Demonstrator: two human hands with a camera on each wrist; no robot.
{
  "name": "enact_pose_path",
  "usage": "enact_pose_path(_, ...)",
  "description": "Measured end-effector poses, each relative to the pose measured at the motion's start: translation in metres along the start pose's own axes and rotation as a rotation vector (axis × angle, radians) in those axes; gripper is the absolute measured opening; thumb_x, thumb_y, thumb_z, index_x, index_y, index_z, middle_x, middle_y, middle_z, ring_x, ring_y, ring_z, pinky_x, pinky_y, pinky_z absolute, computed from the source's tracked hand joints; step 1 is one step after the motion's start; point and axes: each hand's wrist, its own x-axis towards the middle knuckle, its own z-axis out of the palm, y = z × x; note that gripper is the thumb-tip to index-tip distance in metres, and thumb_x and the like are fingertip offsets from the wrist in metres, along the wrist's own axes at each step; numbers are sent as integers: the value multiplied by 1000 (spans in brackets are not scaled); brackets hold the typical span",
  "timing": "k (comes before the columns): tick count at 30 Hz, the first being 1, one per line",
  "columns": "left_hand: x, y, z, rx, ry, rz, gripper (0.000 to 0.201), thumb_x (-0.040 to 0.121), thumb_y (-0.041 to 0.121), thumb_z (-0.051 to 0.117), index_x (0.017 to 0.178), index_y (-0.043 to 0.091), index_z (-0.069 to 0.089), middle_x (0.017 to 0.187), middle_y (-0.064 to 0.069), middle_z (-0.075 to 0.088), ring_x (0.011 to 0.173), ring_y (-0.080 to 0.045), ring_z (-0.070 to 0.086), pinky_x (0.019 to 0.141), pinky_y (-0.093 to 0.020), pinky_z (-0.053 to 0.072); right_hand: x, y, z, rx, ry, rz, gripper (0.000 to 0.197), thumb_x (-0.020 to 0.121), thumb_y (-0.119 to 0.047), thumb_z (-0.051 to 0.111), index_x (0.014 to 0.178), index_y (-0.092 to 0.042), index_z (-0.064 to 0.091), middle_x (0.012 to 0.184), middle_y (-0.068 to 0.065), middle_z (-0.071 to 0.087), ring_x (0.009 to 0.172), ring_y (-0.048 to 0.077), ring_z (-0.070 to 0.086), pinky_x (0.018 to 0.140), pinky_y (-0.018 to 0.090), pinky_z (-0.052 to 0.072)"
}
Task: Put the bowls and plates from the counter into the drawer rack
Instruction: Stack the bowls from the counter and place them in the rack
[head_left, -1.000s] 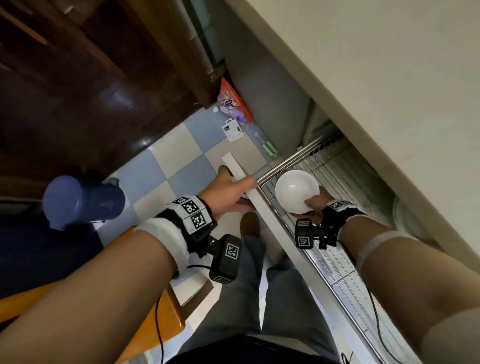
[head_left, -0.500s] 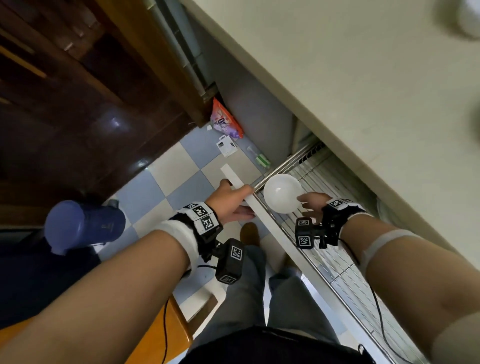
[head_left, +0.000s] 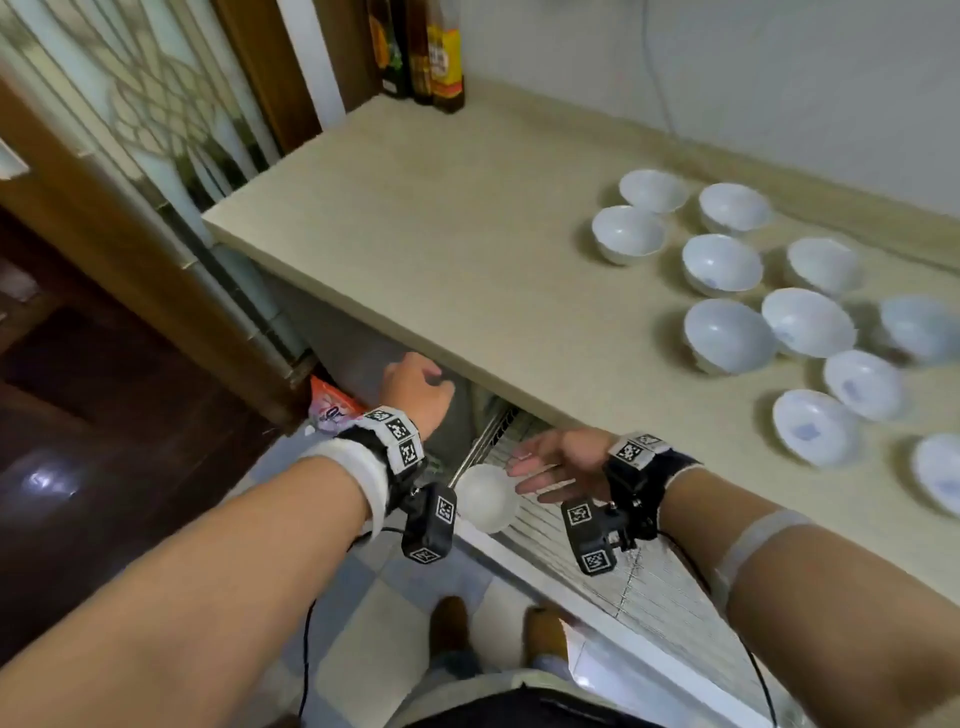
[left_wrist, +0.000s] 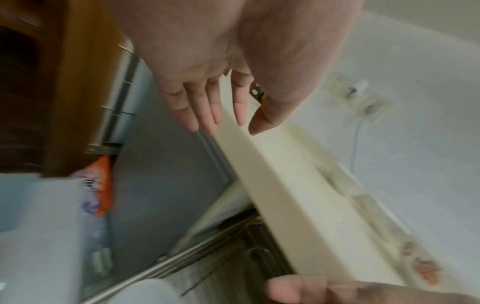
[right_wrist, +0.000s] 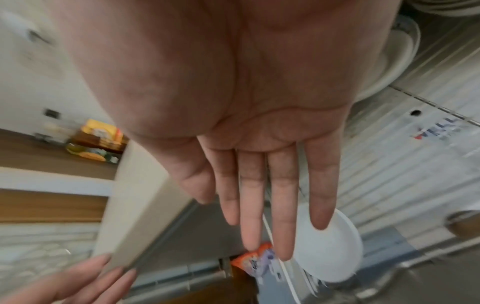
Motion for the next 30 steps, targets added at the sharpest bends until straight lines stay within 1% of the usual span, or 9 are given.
enact_pose_path(4,20,64,11,-126,-227,153,12,89,11,59,83,18,65,95,-5,68,93,-25,68,86,-34,54,-35,-29,-23,172,267,-183,24,94,-12,56,114,-3,66,97,15,71,80,27,68,76,37,57)
enact_pose_path(7,26,103,30,-201,-416,140,10,93,10,55,91,13,64,97,-9,68,85,-21,70,72,-34,55,-60,-32,-52,376,505,-275,18,93,-14,59,109,-4,63,85,12,64,67,26,65,73,38,57)
enact_pose_path(12,29,152,64,-200,-597,87,9,95,7,53,92,12,59,102,-10,63,90,-23,67,66,-28,50,-83,-13,-102,664,697,-267,18,95,-14,57,110,-4,54,102,15,60,94,36,69,88,50,57)
enact_pose_path(15,32,178,83,-246,-644,14,12,99,11,54,109,8,59,105,-12,59,88,-26,66,78,-36,50,-82,-12,-129,726,750,-256,26,94,-13,57,117,-4,47,107,16,58,94,36,71,78,49,60)
enact_pose_path(17,39,191,95,-293,-645,-33,46,99,14,57,143,8,42,114,-15,58,95,-31,65,82,-41,52,-79,-16,-141,731,763,-248,29,94,-12,55,120,-6,45,110,18,57,88,35,72,70,46,61)
enact_pose_path(19,49,204,102,-372,-608,-60,63,99,14,57,153,17,26,130,-21,55,100,-36,64,88,-44,52,-73,-22,-152,712,777,-232,32,93,-12,54,123,-8,44,105,19,60,81,35,73,66,45,62)
enact_pose_path(22,70,218,111,-449,-557,-113,65,100,11,54,154,22,20,137,-25,50,107,-41,65,90,-48,52,-44,-20,-175,637,833,-170,43,83,-21,58,122,-14,41,102,21,63,77,41,74,65,50,62)
enact_pose_path(25,98,229,120,-436,-561,-188,51,103,15,51,150,10,32,138,-25,53,118,-43,63,92,-49,53,-33,-23,-182,447,984,-121,42,75,-27,56,112,-13,41,99,12,59,88,38,65,76,45,56)
enact_pose_path(30,136,239,132,-383,-579,-182,43,104,16,42,143,-2,38,114,-29,63,90,-38,70,79,-47,57,6,3,-208,508,1032,-153,46,61,-30,51,107,-24,53,108,17,66,89,43,69,77,53,60)
